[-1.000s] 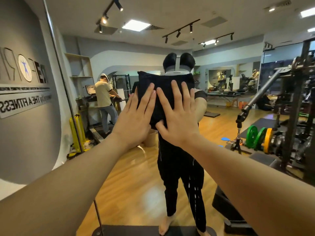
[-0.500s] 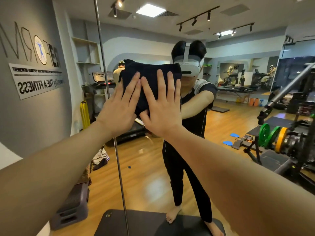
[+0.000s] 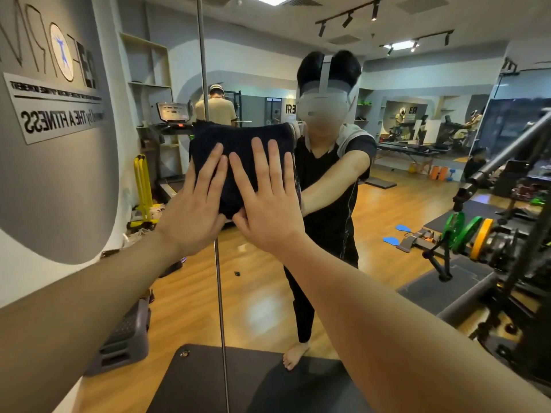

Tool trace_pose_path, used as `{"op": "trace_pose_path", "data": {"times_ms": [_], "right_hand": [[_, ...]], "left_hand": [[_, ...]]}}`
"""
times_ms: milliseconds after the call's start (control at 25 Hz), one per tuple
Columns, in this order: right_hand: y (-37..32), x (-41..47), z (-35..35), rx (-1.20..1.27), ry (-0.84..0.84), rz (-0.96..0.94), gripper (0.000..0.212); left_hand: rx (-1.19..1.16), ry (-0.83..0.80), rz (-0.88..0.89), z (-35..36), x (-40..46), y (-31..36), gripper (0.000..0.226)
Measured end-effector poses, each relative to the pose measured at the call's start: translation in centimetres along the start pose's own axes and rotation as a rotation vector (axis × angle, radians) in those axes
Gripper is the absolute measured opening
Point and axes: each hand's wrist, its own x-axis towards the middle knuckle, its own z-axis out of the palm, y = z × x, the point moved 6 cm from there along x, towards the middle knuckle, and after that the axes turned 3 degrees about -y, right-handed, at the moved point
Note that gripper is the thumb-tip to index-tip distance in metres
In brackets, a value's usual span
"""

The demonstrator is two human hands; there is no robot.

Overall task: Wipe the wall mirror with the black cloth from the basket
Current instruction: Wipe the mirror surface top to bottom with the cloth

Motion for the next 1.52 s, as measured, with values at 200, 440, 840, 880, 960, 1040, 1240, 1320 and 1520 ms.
{"op": "trace_pose_path", "data": {"times_ms": [200,440,840,880,960,1040,1240,1320,1520], "right_hand": [[-1.0,-7.3,3.0,-0.021,-0.07,-0.006,0.082],[5.8,-18.4,1.8,-0.103,-0.099,0.071,0.072],[20.8,-2.4,-11.6,-0.297,0.088,0.061,0.061],[21.4,0.2,-12.9,-0.3,0.089,0.053,0.064],[21.8,4.9,-14.8,-0.293,0.107,0.081,0.069],[21.0,8.5,-15.6,-0.268,0.125,0.126,0.073],[16.1,12.1,-13.5,-0.231,0.199,0.195,0.072],[13.9,12.7,-12.3,-0.216,0.207,0.174,0.07],[8.2,12.1,-8.8,-0.172,0.126,0.07,0.074]], "left_hand": [[-0.021,-0.087,0.008,5.1,-4.7,3.6,0.09],[-0.148,-0.118,0.039,10.9,-5.0,16.3,0.096],[-0.19,0.242,-0.055,-2.7,17.4,19.5,0.081],[-0.168,0.278,-0.038,-4.9,19.1,18.4,0.08],[-0.135,0.353,-0.02,-8.7,22.1,15.8,0.078],[-0.13,0.39,-0.01,-10.9,23.8,13.0,0.077],[-0.1,0.443,0.064,-12.4,22.9,6.8,0.071],[-0.128,0.446,0.037,-11.9,21.2,4.7,0.07],[-0.19,0.426,-0.045,-9.3,15.2,1.0,0.073]]}}
